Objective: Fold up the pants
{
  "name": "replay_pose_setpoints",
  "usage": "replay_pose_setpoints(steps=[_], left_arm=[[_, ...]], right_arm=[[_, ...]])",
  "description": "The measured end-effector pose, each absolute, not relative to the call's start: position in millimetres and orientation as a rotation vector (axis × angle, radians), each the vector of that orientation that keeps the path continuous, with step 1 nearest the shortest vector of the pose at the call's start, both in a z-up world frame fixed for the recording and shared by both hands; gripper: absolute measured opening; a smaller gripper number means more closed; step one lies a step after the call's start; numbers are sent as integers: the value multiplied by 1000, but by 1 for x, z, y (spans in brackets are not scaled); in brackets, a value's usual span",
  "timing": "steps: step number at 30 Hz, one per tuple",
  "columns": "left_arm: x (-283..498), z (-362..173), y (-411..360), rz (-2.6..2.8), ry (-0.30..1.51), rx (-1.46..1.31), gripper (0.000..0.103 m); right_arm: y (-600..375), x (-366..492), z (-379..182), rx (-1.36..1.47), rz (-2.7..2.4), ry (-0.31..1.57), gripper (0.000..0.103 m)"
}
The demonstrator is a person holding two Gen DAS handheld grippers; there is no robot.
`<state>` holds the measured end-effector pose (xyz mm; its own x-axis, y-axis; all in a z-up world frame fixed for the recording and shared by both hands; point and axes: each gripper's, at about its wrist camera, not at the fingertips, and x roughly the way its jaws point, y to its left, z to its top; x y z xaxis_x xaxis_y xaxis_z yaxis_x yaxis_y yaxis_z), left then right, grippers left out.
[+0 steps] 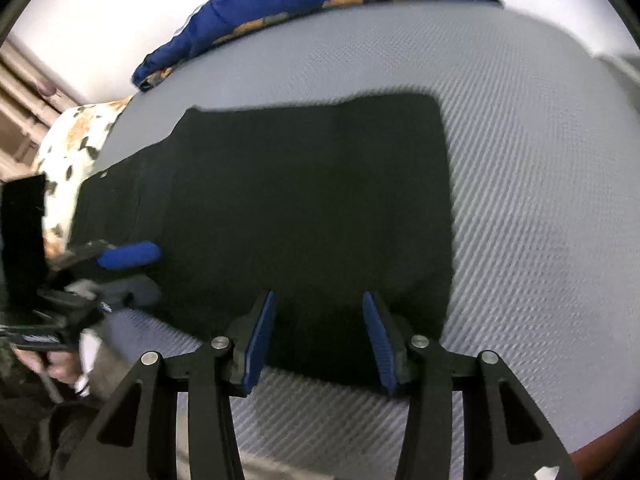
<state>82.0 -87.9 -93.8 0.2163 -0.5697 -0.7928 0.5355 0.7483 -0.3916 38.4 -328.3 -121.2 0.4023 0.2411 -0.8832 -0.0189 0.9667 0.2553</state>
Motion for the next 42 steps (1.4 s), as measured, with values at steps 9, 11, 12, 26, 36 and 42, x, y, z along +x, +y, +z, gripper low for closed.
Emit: replay_pose_setpoints(steps=[9, 11, 12, 26, 36, 42], left_arm=[[154, -89, -120, -700, 1032, -5, 61], [167, -96, -121, -677, 1049, 5, 61], [172, -99, -122, -667, 1063, 8, 61], [170, -99, -91, -609, 1074, -20, 61], [129, -59, 52, -486, 1051, -206, 65], [94, -52, 124, -384, 1032, -282, 65]], right_arm=[[-343, 104, -112, 208, 72, 1032, 43], [-343, 115, -116, 206, 59, 1038, 43], [-346, 119, -119, 208, 55, 1044, 42], [-339, 126, -114, 192, 44, 1029, 39], [-292, 100, -109, 179, 142, 1072, 42], [-252, 90, -113, 146, 208, 1111, 42]])
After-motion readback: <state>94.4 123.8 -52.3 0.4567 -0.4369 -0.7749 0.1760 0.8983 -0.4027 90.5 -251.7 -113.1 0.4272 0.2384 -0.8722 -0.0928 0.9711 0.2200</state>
